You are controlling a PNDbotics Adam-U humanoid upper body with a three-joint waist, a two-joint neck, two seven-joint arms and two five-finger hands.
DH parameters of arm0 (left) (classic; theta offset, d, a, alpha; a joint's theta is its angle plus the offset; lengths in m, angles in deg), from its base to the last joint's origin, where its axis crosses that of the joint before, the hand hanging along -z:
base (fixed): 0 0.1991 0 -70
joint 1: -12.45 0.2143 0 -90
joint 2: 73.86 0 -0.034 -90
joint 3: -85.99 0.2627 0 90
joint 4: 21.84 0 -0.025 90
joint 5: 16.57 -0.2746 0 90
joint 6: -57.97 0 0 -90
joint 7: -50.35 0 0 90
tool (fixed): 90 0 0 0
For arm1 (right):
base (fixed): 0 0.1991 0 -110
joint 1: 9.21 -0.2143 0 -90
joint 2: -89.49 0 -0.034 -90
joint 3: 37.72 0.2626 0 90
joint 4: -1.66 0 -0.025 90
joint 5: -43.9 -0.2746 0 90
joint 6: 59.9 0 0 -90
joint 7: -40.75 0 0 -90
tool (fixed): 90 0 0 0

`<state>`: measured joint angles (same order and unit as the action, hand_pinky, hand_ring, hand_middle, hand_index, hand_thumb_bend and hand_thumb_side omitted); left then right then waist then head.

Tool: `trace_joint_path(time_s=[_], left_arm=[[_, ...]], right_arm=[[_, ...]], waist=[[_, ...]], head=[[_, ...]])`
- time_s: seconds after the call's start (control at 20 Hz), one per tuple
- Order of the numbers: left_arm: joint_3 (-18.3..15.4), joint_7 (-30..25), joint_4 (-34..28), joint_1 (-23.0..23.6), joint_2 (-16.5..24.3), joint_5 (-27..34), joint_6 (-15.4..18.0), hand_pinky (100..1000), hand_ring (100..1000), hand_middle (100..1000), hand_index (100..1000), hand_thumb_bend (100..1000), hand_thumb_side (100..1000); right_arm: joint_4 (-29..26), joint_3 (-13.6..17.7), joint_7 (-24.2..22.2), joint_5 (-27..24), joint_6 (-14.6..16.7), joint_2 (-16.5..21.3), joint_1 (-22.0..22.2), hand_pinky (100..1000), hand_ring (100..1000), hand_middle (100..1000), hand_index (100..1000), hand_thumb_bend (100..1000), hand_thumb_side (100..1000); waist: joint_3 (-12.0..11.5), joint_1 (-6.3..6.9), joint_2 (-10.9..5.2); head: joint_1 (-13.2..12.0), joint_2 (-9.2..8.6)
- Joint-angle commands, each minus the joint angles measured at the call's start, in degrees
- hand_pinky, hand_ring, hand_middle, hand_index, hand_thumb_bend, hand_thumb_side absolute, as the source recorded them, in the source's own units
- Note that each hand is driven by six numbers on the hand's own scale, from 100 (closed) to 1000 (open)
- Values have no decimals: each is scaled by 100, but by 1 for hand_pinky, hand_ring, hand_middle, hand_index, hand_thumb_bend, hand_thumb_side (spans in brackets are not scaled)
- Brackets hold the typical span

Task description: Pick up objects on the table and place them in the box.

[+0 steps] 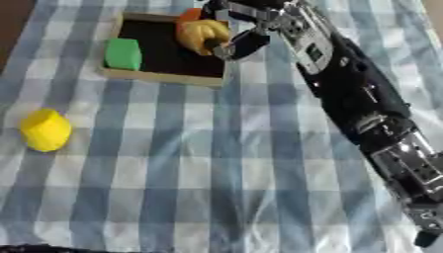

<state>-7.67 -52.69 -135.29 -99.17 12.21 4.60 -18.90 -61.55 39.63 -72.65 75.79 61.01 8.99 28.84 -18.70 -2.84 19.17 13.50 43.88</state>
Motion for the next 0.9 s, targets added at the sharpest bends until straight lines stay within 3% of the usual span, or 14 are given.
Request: trace_joint_path(time_s=[0.05, 0.45, 0.5, 0.75, 0.9], left_arm=[[-8, -11, -114, -48, 38, 11, 7, 740, 856, 693, 813, 100, 594], [-9, -21, -114, -43, 31, 13, -6, 740, 856, 693, 813, 100, 594], [-8, -22, -114, -41, 31, 13, -7, 739, 856, 693, 813, 100, 595], [-5, -41, -114, -25, 22, 12, -30, 738, 856, 693, 813, 100, 595], [-9, -40, -114, -18, 28, 12, -31, 738, 855, 693, 813, 100, 595]], right_arm=[[118, 91, 114, 210, 76, 14, -123, 916, 1000, 262, 721, 100, 198], [172, 72, 206, 338, 123, -27, -102, 917, 1000, 280, 732, 100, 198], [165, 71, 211, 347, 130, -20, -103, 978, 1000, 611, 915, 100, 198], [-129, 118, 297, 692, 165, 74, -32, 1000, 1000, 768, 999, 100, 202], [-293, 122, 349, 829, 129, 100, 11, 1000, 1000, 790, 1000, 100, 209]], waist=[[-9, -26, -176], [-12, -29, -166], [-8, -29, -164], [25, -24, -153], [33, -25, -159]], head=[[7, 23], [2, 24], [-2, 24], [-21, 24], [-29, 24]])
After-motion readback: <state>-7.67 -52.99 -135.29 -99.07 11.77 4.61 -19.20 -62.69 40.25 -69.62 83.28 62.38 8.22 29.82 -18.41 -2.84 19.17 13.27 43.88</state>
